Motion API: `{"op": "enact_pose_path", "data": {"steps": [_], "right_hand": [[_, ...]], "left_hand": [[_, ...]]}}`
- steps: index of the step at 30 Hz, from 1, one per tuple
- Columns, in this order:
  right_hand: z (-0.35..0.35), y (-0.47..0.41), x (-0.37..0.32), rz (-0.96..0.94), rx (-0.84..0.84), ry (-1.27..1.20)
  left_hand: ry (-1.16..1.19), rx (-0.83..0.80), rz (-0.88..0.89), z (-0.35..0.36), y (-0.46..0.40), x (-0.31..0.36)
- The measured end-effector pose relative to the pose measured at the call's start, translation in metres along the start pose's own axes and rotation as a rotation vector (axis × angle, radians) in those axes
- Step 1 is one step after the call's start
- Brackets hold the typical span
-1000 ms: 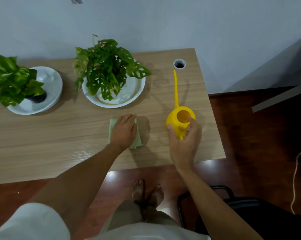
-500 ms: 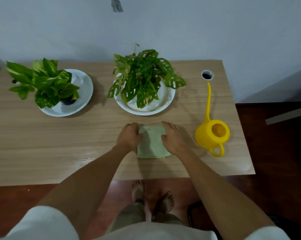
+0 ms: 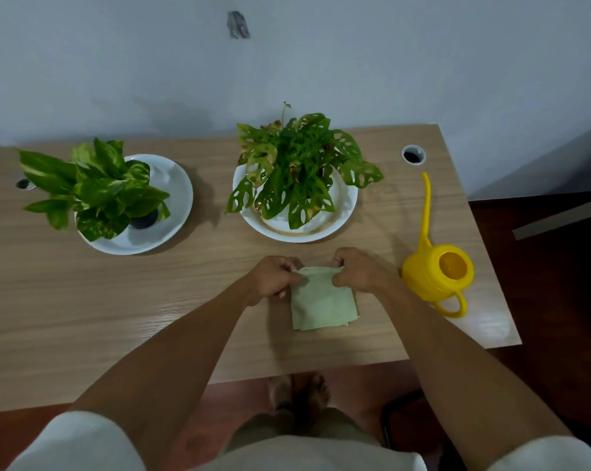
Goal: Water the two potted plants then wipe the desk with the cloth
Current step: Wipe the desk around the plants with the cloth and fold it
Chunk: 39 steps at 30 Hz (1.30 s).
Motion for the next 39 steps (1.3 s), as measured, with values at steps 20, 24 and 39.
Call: {"op": "enact_pose_path", "data": {"steps": [20, 24, 39], "right_hand": [[0.032, 0.064, -0.02, -0.411, 0.324, 0.034], [0.078, 0.059, 0.016, -0.375, 0.234, 0.191], [0.152, 0.019, -0.035, -0.205, 0.498, 0.34]], "left_hand": [[0.139, 0.206, 0.158, -0.025, 0.061, -0.008], [0.142, 0.244, 0.16, 0.008, 0.067, -0.046], [-0.881, 0.48, 0.243, -0.071, 0.057, -0.12]]}}
Point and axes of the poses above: each hand's wrist, its own y-axis away from the middle knuckle, its own z-axis out of the palm, x = y × z, the point moved 2 cm from there along -y, towards the middle knuckle, and after that the axes turned 11 degrees about z, right-handed, at the moved point
